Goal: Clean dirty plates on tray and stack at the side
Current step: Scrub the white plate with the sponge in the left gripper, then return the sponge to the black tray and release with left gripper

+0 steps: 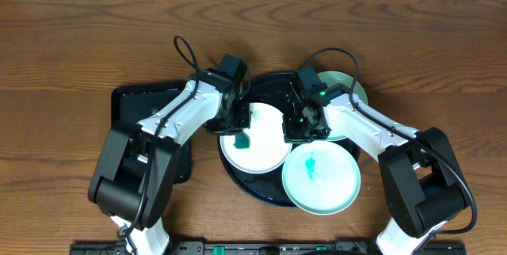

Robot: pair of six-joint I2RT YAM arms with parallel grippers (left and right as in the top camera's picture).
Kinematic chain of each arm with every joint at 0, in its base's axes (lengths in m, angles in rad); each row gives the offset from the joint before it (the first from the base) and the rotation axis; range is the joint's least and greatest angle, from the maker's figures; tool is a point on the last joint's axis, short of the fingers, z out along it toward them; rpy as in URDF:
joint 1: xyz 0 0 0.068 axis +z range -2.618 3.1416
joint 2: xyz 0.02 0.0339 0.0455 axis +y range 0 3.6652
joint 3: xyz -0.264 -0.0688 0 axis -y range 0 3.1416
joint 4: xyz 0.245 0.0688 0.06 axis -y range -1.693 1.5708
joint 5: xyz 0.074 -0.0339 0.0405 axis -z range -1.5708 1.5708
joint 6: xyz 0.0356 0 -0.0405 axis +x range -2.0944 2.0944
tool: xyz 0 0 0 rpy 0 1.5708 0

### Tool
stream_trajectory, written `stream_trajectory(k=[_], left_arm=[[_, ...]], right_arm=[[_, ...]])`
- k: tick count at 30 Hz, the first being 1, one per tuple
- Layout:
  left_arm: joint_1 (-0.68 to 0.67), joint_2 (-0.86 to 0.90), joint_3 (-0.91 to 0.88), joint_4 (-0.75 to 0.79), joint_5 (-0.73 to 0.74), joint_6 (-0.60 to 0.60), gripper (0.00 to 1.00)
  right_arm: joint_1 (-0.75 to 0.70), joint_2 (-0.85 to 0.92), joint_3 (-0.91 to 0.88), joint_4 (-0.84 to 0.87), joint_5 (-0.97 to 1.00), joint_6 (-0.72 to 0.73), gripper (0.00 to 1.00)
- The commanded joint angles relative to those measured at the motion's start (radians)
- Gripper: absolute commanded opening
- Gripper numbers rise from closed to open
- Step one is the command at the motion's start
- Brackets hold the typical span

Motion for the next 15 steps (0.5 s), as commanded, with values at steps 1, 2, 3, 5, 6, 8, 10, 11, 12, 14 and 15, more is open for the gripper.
stream_trajectory(k=[1,2,3,5,6,8,10,11,12,14,15], left_arm=[[0.011,-0.085,0.018,-0.042,-0.095,0.040,0.07],[0.011,-0.116,0.018,-0.054,-0.095,0.041,0.07],[0.011,-0.145,0.018,-0.063,-0.096,0.041,0.07],[0.012,-0.208,0.018,-0.084,-0.096,0.041,0.07],[0.012,-0.232,0.018,-0.093,-0.096,0.041,0.07],[0.012,-0.281,0.018,-0.116,-0.109,0.040,0.07],[0.015,-0.311,0.018,-0.152,-0.184,0.009,0.07],[0.023,-0.320,0.018,-0.180,-0.241,-0.022,0.07],[0.037,-0.325,0.018,-0.206,-0.279,-0.039,0.07],[0.080,-0.323,0.016,-0.238,-0.297,-0.043,0.07],[0.142,-0.317,0.015,-0.254,-0.297,-0.043,0.07]], right_arm=[[0.010,0.004,-0.012,0.000,-0.017,-0.005,0.01],[0.010,0.004,-0.012,0.001,-0.016,0.003,0.01],[0.010,0.004,-0.012,0.002,-0.017,0.010,0.01],[0.010,0.004,-0.012,0.004,-0.017,0.020,0.01],[0.010,0.004,-0.012,0.008,-0.017,0.020,0.01],[0.010,0.004,-0.012,0.012,-0.017,0.020,0.01],[0.010,0.004,-0.012,0.011,-0.017,0.020,0.01],[0.010,0.004,-0.012,0.010,-0.017,0.020,0.01],[0.010,0.004,-0.012,0.008,-0.017,0.020,0.01],[0.010,0.004,-0.012,0.005,-0.017,0.020,0.01],[0.010,0.004,-0.012,0.004,-0.017,0.020,0.01]])
